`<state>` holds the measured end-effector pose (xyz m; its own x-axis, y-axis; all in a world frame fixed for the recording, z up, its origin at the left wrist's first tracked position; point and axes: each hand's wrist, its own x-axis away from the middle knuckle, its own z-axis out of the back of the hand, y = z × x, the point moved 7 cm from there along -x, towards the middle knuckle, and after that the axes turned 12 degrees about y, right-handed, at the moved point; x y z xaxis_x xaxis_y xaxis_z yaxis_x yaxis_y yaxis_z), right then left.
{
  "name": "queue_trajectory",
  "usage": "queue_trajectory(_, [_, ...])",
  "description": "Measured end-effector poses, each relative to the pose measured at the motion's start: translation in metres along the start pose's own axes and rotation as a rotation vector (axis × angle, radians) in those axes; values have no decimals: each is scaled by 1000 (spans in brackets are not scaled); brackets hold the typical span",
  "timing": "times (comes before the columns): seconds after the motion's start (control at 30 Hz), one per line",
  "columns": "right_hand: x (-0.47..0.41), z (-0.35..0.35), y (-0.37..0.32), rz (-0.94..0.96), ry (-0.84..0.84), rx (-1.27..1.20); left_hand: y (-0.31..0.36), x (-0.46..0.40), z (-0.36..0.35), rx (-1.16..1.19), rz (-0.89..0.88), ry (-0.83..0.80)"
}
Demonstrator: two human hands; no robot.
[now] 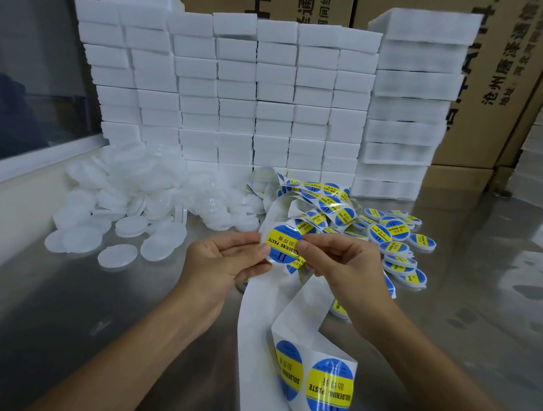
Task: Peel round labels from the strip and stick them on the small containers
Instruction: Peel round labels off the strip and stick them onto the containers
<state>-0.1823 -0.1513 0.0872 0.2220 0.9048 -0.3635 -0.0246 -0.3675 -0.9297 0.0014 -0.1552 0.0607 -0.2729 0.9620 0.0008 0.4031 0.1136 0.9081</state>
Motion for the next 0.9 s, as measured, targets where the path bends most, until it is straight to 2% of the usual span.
queue_trajectory(0.6, [-1,1,2,21,11,49,4,4,-4,-31,-52,-48])
queue_trajectory(0.9, [-3,4,4,42,39,95,12,9,-7,-139,-171,-57])
